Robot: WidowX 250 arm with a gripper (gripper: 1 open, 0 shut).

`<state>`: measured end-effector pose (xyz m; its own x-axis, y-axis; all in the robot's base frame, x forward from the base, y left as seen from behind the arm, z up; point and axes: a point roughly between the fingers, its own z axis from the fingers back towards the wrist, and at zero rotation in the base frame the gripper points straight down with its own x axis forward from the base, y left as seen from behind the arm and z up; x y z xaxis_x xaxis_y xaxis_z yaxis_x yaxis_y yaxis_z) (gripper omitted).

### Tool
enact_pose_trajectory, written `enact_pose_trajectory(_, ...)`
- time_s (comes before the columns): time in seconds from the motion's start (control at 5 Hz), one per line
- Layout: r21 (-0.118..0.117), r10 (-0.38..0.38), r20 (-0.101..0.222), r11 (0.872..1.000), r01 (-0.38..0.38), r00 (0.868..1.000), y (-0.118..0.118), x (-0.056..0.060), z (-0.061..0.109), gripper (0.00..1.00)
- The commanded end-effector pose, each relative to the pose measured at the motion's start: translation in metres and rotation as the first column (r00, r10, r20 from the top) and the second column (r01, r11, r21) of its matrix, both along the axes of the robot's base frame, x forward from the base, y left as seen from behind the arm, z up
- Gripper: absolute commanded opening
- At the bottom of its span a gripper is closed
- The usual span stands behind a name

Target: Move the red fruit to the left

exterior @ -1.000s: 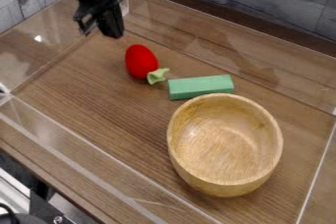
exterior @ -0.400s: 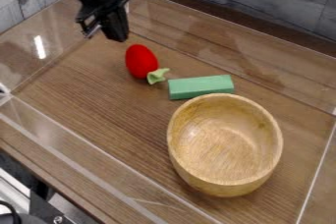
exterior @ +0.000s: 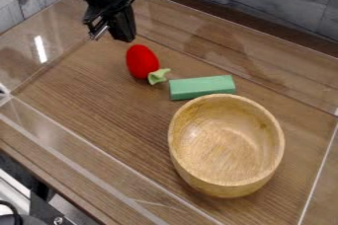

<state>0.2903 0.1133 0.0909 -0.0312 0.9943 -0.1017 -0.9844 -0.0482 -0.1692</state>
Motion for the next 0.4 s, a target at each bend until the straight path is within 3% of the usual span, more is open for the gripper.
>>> enact_pose_trajectory(0.0,0.023,0.028,0.076,0.999,-0.030,0.997,0.0037,0.0071,0.0283,0.00)
enact_pose_trajectory(0.2,0.014,0.086,0.083,0.996,-0.087,0.993,0.0118,0.0125,0.0308,0.00)
